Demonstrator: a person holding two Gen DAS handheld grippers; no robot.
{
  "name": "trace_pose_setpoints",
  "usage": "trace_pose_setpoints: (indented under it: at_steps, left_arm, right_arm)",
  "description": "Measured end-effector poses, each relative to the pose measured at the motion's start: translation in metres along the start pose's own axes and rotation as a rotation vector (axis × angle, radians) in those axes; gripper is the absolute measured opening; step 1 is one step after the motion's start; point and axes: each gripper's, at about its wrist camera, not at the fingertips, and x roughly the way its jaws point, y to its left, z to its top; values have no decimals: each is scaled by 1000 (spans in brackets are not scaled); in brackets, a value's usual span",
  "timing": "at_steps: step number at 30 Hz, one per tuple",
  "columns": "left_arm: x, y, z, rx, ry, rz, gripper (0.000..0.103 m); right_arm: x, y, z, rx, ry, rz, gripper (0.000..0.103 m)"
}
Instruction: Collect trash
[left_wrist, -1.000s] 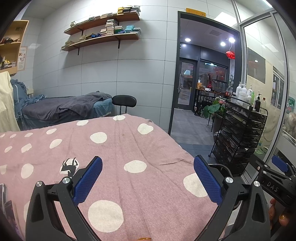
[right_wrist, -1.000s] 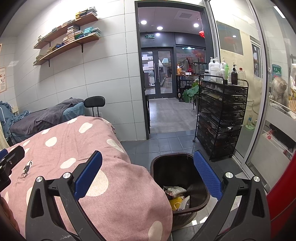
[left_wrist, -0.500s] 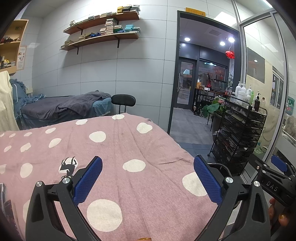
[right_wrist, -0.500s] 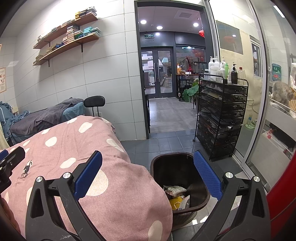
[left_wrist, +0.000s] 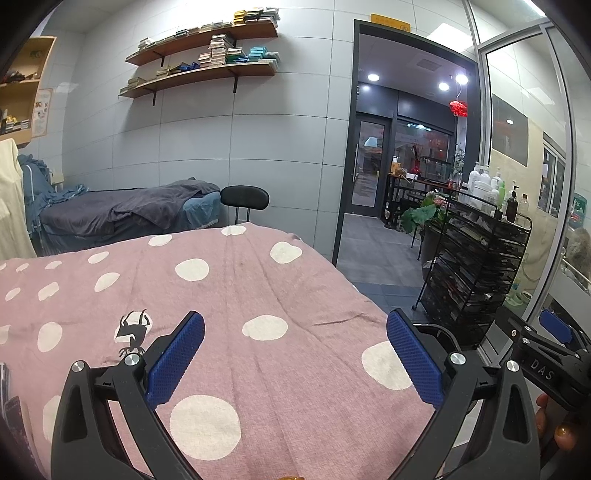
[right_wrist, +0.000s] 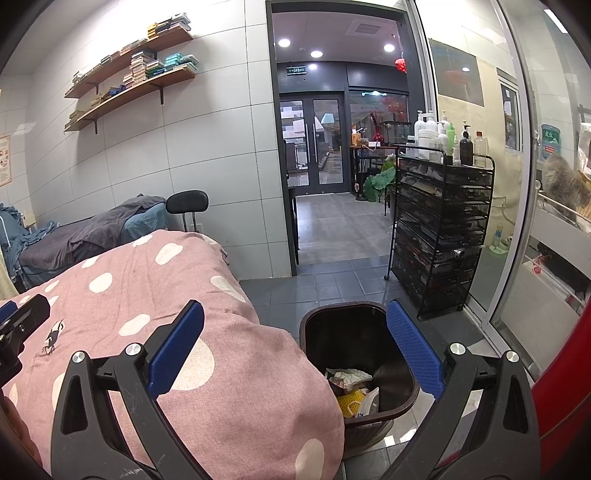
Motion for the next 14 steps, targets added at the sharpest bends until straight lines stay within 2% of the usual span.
trace_pose_setpoints:
  at_steps: [14]
  left_arm:
    - [7,-2,-6,-17,38,-3,97]
  right_arm:
    - [2,8,-3,6,11,-7,97]
